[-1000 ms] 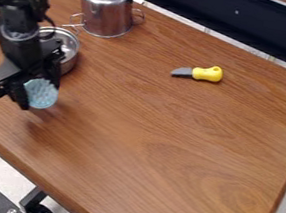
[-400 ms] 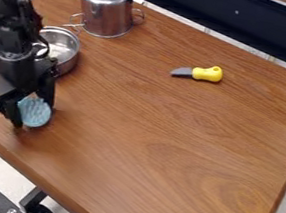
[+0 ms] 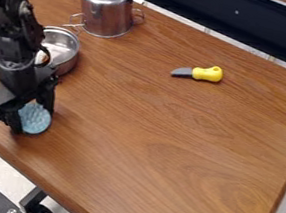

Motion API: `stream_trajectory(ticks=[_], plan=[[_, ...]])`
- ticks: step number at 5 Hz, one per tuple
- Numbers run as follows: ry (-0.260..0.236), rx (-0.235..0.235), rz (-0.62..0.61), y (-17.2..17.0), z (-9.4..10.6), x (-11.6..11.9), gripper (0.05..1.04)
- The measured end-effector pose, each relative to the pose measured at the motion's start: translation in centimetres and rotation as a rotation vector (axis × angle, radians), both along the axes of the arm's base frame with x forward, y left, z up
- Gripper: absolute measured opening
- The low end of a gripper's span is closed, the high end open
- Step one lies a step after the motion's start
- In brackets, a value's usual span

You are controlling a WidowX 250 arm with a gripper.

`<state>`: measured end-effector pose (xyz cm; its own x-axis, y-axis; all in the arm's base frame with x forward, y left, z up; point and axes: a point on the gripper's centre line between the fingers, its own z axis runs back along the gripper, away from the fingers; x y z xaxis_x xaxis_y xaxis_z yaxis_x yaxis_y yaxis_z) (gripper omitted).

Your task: Moved the blue brush on the lower left side of the table

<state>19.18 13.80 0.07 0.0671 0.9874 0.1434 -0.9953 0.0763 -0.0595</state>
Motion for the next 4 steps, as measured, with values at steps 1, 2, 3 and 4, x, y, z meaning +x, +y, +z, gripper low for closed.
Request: stream_trajectory(ticks=[1, 2, 3, 4], plan=[[0.014, -0.004, -0.046, -0.4, -0.1, 0.5, 1.001], [0.025, -0.012, -0.074, -0.9, 0.2, 0.5, 0.999], [0.028, 0.009, -0.141, -1.6, 1.8, 1.4, 0.999], [0.07, 0.003, -0.156, -2.4, 4.2, 1.8, 0.999]])
